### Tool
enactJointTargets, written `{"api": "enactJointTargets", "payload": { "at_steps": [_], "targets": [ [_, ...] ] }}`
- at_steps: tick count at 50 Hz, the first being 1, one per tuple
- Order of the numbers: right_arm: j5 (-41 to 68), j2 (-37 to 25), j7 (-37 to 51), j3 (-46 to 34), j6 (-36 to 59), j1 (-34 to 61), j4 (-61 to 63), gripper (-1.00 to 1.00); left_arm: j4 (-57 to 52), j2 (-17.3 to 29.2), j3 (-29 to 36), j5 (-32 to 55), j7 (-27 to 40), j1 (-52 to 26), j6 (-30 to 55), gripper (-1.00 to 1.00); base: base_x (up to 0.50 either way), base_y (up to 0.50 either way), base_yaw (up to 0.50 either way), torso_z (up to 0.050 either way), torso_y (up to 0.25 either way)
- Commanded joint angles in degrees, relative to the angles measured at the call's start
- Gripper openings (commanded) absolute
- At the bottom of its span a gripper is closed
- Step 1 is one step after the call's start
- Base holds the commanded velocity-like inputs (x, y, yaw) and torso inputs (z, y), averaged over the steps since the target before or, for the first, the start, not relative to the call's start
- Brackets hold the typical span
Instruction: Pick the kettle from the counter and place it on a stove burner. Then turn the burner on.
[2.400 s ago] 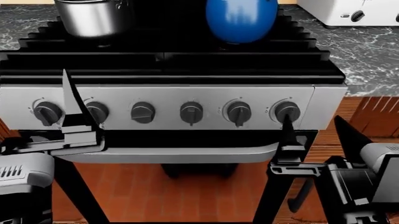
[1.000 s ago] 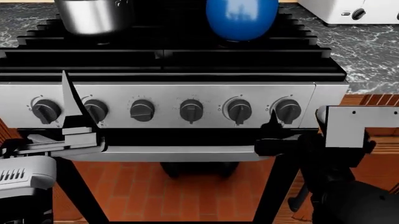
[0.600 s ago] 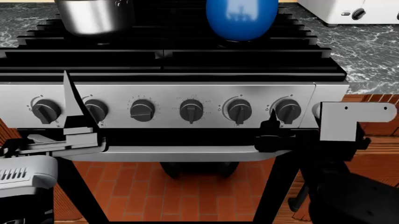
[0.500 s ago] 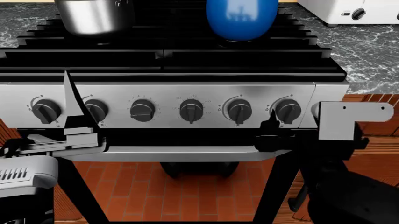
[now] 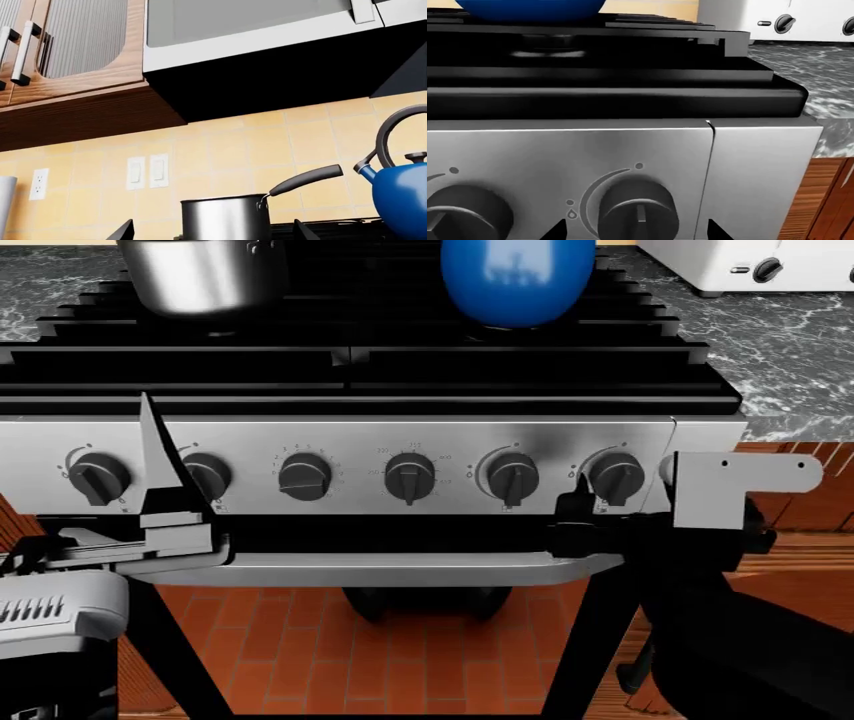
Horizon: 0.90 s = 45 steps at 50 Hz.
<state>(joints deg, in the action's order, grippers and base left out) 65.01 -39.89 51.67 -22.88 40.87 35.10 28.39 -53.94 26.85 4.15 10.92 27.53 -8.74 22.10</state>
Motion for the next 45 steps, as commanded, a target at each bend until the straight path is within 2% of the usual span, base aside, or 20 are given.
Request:
{"api": "enactJointTargets", "payload": {
  "at_steps": [1, 10, 11, 37, 45],
  "targets": [
    [-0.8, 0.8, -1.0, -0.7, -0.3, 0.3, -2.0, 1.00, 0.1, 0.2, 0.1, 0.1, 0.2, -0.1, 0.0, 1.00, 0.00, 0.00, 0.00, 0.000, 0.000],
    [-1.4, 1.0, -1.7, -1.1, -0.5, 0.1, -3.0, 1.00, 0.2, 0.3, 0.2, 0.2, 0.4, -0.1, -0.1, 1.00, 0.00, 0.00, 0.00, 0.000, 0.000],
    [-1.3, 1.0, -1.7, -1.1, -0.5, 0.1, -2.9, -1.00, 0.1, 0.3, 0.2, 0.2, 0.4, -0.1, -0.1, 1.00, 0.00, 0.00, 0.00, 0.000, 0.000],
    [0.7, 0.3, -0.7, -0.6, 1.1, 1.8, -2.7, -1.00, -0.1, 0.7, 0.0, 0.9, 0.8, 0.1, -0.2, 1.00, 0.00, 0.00, 0.00, 0.000, 0.000],
    [-0.2, -1.0, 0.9, -6.5, 11.0, 8.3, -2.6, -1.00, -0.1, 0.8, 0.1, 1.1, 0.9, 0.0, -0.2, 1.00, 0.00, 0.00, 0.00, 0.000, 0.000]
  ]
}}
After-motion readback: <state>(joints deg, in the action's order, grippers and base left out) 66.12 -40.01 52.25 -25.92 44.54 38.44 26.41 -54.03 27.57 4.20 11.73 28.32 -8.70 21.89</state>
